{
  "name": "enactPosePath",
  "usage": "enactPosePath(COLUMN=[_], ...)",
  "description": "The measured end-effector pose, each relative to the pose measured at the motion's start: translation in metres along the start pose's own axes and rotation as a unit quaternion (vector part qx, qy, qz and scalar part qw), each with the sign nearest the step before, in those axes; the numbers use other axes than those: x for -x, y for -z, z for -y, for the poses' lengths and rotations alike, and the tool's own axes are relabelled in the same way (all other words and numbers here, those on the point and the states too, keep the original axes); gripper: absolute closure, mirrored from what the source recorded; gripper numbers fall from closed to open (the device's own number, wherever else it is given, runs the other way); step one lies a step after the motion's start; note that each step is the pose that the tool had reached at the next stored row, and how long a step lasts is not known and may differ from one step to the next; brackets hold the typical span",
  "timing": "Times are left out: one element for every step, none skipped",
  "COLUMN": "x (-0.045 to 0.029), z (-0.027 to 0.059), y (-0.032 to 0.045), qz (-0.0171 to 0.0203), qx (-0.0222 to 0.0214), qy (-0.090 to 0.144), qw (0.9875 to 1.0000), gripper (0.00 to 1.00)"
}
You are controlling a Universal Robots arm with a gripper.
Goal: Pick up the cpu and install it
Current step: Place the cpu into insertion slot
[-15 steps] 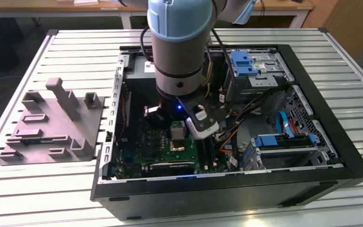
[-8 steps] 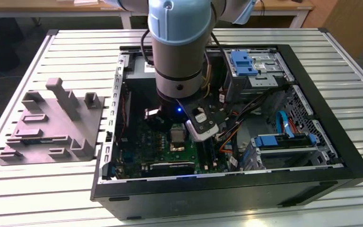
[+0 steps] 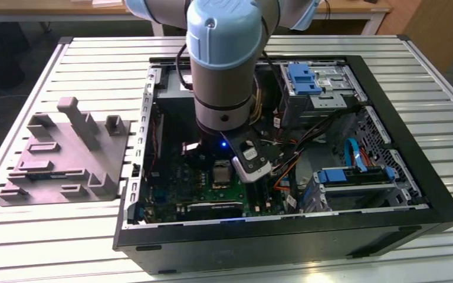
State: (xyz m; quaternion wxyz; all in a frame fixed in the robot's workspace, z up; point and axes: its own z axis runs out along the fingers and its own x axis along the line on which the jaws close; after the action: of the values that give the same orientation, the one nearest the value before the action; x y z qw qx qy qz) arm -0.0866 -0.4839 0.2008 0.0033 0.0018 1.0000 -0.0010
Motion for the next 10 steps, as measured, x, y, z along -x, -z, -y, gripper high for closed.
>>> enactPosePath(x=[-0.0001, -0.0001, -0.0006, -0.001, -0.0013, -0.0016, -0.0017, -0.0018, -0.0019, -0.0019], z=[0.0001, 0.0002, 0.0004, 0.0005, 0.0007, 0.0008, 0.0009, 0.0009, 0.001, 0.0009], y=[-0.0017, -0.0029, -0.0038, -0.0047, -0.0055, -0.006, -0.0066, -0.0073, -0.0079, -0.0087], qz=[0.0, -0.0001, -0.0001, -0.0001, -0.0001, -0.0001, -0.0001, -0.0001, -0.0001, -0.0001], qx=[0.0, 0.0, 0.0001, 0.0002, 0.0003, 0.0004, 0.0004, 0.0004, 0.0004, 0.0004], qy=[0.0, 0.0, 0.001, 0.001, 0.002, 0.003, 0.003, 0.003, 0.003, 0.004], qw=[1.0, 1.0, 1.0, 1.0, 1.0, 1.0, 1.0, 1.0, 1.0, 1.0], gripper=[0.53, 0.53, 0.53, 0.53, 0.53, 0.53, 0.53, 0.53, 0.53, 0.53])
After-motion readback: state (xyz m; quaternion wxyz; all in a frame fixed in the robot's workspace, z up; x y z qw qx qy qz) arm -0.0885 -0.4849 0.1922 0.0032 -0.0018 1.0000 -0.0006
